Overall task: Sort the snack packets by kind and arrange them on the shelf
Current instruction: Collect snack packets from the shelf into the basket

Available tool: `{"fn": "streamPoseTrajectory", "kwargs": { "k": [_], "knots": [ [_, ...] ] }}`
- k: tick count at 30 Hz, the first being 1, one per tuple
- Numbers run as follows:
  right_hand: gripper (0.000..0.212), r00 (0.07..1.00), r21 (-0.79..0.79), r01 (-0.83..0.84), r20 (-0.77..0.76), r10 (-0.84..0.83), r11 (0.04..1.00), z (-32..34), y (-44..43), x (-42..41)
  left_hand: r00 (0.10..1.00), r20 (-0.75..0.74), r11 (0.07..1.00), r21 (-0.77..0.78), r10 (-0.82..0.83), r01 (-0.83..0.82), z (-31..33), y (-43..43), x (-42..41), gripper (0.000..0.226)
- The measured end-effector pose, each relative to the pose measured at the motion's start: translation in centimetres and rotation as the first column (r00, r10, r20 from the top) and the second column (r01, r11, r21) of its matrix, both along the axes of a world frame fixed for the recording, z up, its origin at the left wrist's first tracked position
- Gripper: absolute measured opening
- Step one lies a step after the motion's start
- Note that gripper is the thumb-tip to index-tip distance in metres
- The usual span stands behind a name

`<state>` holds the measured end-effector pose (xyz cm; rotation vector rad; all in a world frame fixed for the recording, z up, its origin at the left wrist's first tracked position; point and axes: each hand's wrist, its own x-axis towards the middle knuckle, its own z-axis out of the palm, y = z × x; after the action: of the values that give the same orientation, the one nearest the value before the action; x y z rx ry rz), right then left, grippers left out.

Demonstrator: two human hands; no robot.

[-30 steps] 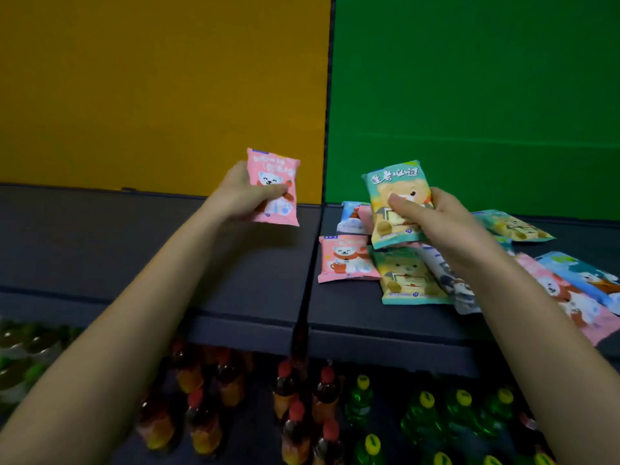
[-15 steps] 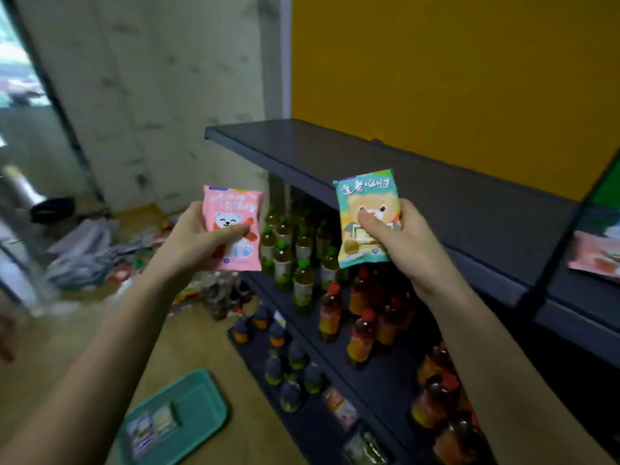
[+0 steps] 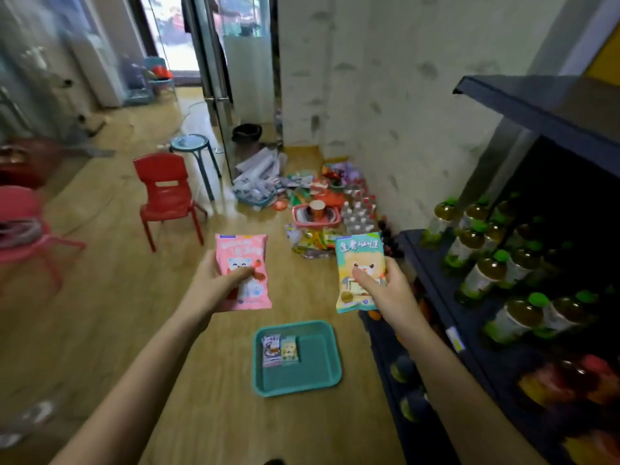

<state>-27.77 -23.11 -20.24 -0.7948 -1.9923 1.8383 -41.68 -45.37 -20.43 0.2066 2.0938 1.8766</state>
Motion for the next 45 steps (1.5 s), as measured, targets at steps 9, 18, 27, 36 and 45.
{"fn": "streamPoseTrajectory", "kwargs": {
  "k": [9, 18, 27, 36, 45],
  "knots": [
    [0.017, 0.978, -0.167, -0.074, 0.179, 0.105, 0.983, -11.4, -2.7, -15.2, 0.968, 0.25, 0.987, -0.155, -0.002, 0.042, -11.3, -0.5, -13.4, 0.016],
    [0.018, 0.901, -0.221, -0.081, 0.401, 0.166, 0.972, -27.3, -0.8, -22.2, 0.859, 0.512, 0.971, -0.201, -0.01, 0.131, -28.7, 1.2, -19.8, 0.035],
    [0.026, 0.79, -0.28, -0.033, 0.581, 0.197, 0.96, -54.8, 0.4, -27.4, 0.813, 0.577, 0.919, -0.357, 0.077, 0.166, -55.3, 3.5, -23.1, 0.028],
    [0.032, 0.804, -0.183, -0.078, 0.57, 0.171, 0.98, -81.5, 0.8, -31.6, 0.874, 0.48, 0.904, -0.404, 0.079, 0.14, -80.5, 6.6, -25.4, 0.031],
    [0.034, 0.811, 0.098, -0.07, 0.585, -0.001, 0.993, -89.3, 1.0, -31.4, 0.981, 0.179, 0.747, -0.662, 0.07, 0.068, -88.0, 8.2, -25.6, 0.024]
  ]
}}
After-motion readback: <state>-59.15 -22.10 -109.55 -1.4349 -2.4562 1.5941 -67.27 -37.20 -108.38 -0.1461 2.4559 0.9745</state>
